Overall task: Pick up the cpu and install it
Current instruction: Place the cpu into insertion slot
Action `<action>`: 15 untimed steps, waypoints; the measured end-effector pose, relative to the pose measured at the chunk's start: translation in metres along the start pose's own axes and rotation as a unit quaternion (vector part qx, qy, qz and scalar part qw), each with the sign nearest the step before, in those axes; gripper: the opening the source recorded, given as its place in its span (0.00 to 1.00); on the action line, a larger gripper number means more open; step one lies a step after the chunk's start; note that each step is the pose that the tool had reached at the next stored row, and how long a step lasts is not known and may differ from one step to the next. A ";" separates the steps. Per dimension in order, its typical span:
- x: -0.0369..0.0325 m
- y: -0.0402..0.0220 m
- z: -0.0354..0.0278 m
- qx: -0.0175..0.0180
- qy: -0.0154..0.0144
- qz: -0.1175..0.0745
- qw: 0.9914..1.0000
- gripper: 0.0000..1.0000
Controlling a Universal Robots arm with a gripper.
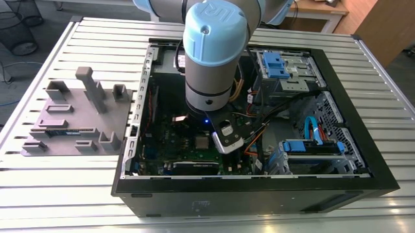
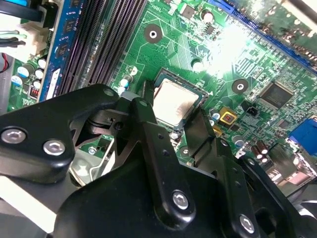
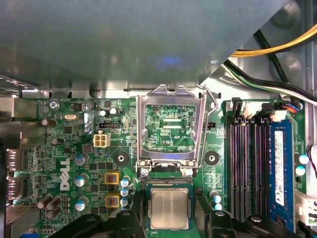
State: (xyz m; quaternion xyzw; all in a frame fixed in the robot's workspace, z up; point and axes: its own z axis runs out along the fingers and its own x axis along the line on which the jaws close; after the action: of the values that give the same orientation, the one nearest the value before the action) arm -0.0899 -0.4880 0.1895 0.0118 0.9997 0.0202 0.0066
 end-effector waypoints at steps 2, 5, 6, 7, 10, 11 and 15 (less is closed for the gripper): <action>-0.0003 -0.0001 0.0000 0.000 0.000 0.000 1.000 0.52; -0.0010 -0.0003 -0.0002 0.000 0.000 0.000 1.000 0.52; -0.0010 -0.0003 -0.0002 0.000 0.000 0.000 1.000 0.52; -0.0010 -0.0003 -0.0003 0.000 0.000 0.000 1.000 0.52; -0.0011 -0.0003 -0.0003 0.000 0.000 0.000 1.000 0.52; -0.0011 -0.0003 -0.0003 0.000 0.000 0.000 1.000 0.52; -0.0011 -0.0003 -0.0004 0.000 0.000 0.000 1.000 0.51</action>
State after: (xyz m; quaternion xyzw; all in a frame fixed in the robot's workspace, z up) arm -0.0888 -0.4884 0.1899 0.0118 0.9997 0.0201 0.0062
